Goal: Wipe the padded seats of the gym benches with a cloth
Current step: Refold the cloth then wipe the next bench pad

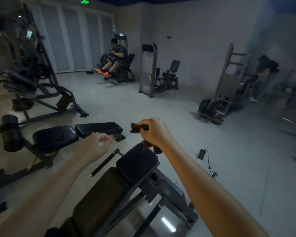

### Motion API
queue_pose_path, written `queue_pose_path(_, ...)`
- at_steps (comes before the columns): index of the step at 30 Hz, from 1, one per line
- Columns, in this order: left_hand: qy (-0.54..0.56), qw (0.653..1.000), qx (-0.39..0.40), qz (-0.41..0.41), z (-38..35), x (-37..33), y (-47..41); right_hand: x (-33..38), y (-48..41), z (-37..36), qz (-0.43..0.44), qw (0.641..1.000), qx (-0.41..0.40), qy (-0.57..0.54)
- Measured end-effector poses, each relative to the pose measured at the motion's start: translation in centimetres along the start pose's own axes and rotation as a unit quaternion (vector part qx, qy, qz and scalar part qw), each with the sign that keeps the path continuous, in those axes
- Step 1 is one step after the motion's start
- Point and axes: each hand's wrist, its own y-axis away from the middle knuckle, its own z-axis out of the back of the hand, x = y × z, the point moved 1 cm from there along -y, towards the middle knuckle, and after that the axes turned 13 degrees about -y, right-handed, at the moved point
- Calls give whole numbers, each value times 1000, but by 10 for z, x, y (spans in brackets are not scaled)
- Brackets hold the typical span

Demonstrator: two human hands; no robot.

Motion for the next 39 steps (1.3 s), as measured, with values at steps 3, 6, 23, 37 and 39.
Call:
queue_pose_path(3,1,1000,-6,20,1,-8,-13,-9,-8,18,0,1000,2,4)
queue_pose_path(6,6,999,-7,35,-1,-18,-27,-18,-15,24,-10,1000,-7,-8)
queue_pose_path(23,14,999,18,26,-40,-74,-119,-89,-75,56,2,999,38,22)
queue_pose_path(37,-27,961,-119,250,-108,-189,-109,-188,-126,133,176,970,166,5)
queue_pose_path(39,-25,954,-133,268,-114,-212,-101,-196,-124,146,199,964,175,-3)
